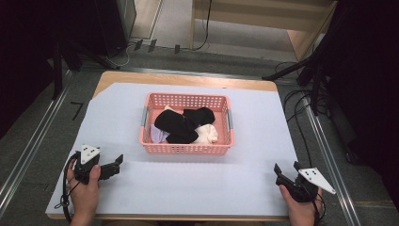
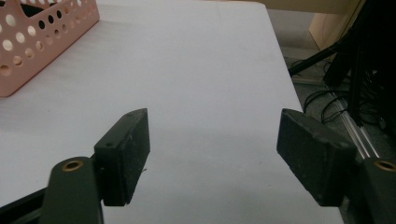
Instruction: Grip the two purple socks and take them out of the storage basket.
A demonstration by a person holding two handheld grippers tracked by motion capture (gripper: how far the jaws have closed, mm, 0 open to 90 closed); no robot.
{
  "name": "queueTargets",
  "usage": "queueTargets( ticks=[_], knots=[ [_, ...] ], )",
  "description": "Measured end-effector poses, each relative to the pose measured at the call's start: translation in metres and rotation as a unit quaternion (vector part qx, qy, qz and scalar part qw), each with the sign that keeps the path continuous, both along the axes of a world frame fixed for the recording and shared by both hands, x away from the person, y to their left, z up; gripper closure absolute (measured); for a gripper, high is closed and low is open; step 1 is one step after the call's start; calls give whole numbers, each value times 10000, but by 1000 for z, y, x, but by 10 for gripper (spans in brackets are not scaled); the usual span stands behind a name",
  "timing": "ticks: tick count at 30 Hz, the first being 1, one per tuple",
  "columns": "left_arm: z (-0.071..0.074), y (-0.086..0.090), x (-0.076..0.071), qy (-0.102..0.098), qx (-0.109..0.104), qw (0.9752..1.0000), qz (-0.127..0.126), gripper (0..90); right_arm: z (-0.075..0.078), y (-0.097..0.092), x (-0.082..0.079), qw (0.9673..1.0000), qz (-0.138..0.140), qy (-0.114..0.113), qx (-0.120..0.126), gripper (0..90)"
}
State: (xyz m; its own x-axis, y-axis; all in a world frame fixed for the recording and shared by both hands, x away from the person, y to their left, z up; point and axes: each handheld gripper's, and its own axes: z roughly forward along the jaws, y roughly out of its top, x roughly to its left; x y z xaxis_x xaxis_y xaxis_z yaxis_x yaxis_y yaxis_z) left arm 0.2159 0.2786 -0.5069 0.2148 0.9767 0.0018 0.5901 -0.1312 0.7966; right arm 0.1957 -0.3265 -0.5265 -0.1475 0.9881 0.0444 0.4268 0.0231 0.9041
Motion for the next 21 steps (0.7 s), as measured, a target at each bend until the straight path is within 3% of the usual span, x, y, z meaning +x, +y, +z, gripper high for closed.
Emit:
queueTargets(
  ticks=[2,4,6,15,17,19,21],
  knots=[
    [0,0,0,-23,-1,10000,12,140,1,0,-1,10000,-12,-41,89,342],
    [0,0,0,9,4,10000,-22,140,2,0,-3,9997,37,-27,222,479],
    [0,0,0,-13,1,10000,-12,140,5,3,-5,9995,102,-41,292,528],
    [0,0,0,-16,3,10000,-4,140,18,24,-3,9992,337,-59,190,576],
    [0,-1,0,-13,8,10000,6,140,25,35,0,9980,579,-62,228,588],
    [0,-1,0,-11,0,10000,6,140,29,41,3,9982,580,-30,113,578],
    [0,-1,0,-15,-11,10000,6,140,33,47,6,9981,604,-32,149,574]
  ],
)
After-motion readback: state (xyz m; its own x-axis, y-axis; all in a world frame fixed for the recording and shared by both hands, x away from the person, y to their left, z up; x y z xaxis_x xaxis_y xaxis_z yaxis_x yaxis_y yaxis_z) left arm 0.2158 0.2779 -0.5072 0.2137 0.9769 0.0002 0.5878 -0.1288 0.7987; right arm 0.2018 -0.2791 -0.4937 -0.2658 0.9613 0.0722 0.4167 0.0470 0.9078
